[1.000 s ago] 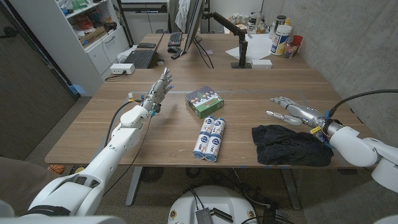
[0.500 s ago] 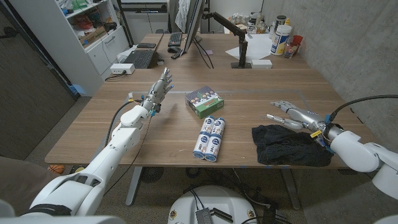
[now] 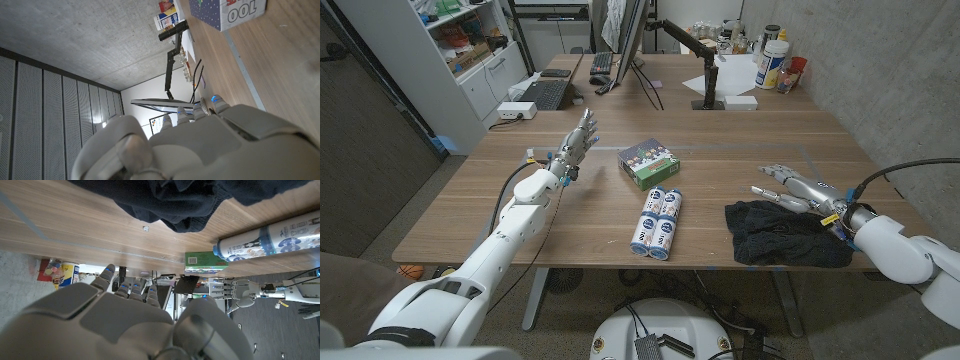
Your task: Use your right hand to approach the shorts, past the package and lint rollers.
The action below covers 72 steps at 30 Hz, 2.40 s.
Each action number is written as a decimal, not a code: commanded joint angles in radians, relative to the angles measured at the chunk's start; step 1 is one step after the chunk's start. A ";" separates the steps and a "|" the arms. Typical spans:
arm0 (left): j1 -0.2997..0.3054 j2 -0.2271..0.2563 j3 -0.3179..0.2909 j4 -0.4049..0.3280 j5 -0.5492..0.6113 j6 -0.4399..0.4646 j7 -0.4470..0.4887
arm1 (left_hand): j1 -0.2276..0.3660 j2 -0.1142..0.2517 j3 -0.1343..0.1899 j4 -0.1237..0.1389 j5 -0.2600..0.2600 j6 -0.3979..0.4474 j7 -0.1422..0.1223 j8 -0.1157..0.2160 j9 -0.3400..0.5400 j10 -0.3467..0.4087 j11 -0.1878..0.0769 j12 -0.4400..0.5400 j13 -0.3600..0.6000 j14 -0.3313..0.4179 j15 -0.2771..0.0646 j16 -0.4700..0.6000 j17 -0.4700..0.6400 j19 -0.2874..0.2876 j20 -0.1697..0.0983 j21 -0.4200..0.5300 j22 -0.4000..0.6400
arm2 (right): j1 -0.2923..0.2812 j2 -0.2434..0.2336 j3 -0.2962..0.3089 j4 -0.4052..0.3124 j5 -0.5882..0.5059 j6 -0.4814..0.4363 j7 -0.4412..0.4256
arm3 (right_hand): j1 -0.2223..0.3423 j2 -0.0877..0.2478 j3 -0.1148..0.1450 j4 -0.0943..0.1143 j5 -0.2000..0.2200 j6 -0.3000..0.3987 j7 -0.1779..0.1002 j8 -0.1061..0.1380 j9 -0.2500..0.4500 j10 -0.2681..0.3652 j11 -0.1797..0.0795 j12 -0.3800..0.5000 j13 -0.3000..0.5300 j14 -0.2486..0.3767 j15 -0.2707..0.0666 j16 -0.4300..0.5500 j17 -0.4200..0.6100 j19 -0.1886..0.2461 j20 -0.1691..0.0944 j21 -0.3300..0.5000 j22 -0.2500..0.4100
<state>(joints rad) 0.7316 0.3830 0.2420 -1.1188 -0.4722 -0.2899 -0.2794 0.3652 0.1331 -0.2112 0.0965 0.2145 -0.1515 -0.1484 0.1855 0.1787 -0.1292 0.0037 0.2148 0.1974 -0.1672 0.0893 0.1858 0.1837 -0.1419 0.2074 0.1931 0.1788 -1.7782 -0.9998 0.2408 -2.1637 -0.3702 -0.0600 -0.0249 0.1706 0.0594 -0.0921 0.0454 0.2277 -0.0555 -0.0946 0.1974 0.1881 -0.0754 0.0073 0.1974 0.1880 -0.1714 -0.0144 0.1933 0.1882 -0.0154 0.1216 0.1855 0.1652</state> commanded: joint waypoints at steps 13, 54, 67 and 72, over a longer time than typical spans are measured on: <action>0.004 0.007 0.006 -0.027 0.005 0.013 0.008 | 0.008 -0.001 0.006 -0.001 -0.002 -0.002 0.000 0.006 0.002 0.001 -0.005 0.005 0.002 -0.058 0.003 0.007 0.005 -0.006 0.006 0.004 0.004 | -0.055 0.061 0.035 -0.021 -0.054 -0.009 0.006 | 0.013 -0.001 0.000 -0.008 -0.001 -0.004 -0.006 -0.002 0.006 -0.012 0.000 -0.001 0.005 -0.050 -0.002 0.005 0.005 -0.013 -0.001 -0.003 0.003; 0.030 0.034 0.013 -0.097 0.011 0.039 0.049 | 0.008 -0.001 0.007 -0.001 -0.001 -0.002 0.001 0.005 0.002 0.001 0.000 0.005 0.002 -0.059 0.002 0.007 0.005 -0.006 0.006 0.004 0.004 | -0.095 0.135 0.046 -0.018 -0.087 -0.005 -0.039 | 0.009 -0.007 -0.006 -0.008 -0.004 -0.005 -0.007 -0.002 0.006 -0.016 0.000 -0.001 0.005 -0.052 0.001 0.005 0.006 -0.016 0.006 -0.002 0.003; 0.026 0.039 0.012 -0.096 0.008 0.042 0.046 | 0.008 -0.001 0.007 -0.001 -0.001 -0.001 0.002 0.005 0.002 0.001 -0.004 0.005 0.002 -0.059 0.002 0.007 0.005 -0.006 0.006 0.004 0.004 | -0.089 0.131 0.024 -0.021 -0.083 -0.023 -0.059 | 0.009 -0.007 -0.007 -0.008 -0.004 -0.005 -0.007 -0.002 0.006 -0.017 0.000 -0.001 0.005 -0.054 0.001 0.005 0.006 -0.016 0.006 -0.002 0.003; 0.019 0.037 0.015 -0.087 0.008 0.042 0.040 | 0.008 -0.002 0.007 -0.001 -0.001 -0.001 0.001 0.005 0.002 0.002 -0.003 0.006 0.002 -0.059 0.003 0.007 0.005 -0.005 0.006 0.004 0.004 | -0.099 0.133 0.022 -0.025 -0.079 -0.033 -0.064 | 0.009 -0.007 -0.007 -0.008 -0.005 -0.006 -0.008 -0.001 0.006 -0.017 0.000 -0.001 0.005 -0.053 0.001 0.005 0.006 -0.016 0.006 -0.002 0.003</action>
<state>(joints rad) 0.7593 0.4191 0.2553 -1.2137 -0.4627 -0.2494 -0.2317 0.3652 0.1332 -0.2112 0.0965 0.2145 -0.1518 -0.1483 0.1855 0.1787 -0.1292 0.0037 0.2148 0.1974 -0.1672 0.0893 0.1857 0.1837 -0.1418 0.2075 0.1931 0.1788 -1.8693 -0.8696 0.2744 -2.1825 -0.4551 -0.0748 -0.0745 0.1706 0.0594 -0.0908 0.0387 0.2277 -0.0554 -0.0947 0.1974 0.1881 -0.0861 0.0074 0.1974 0.1880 -0.1714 -0.0144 0.1933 0.1882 -0.0279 0.1233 0.1856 0.1652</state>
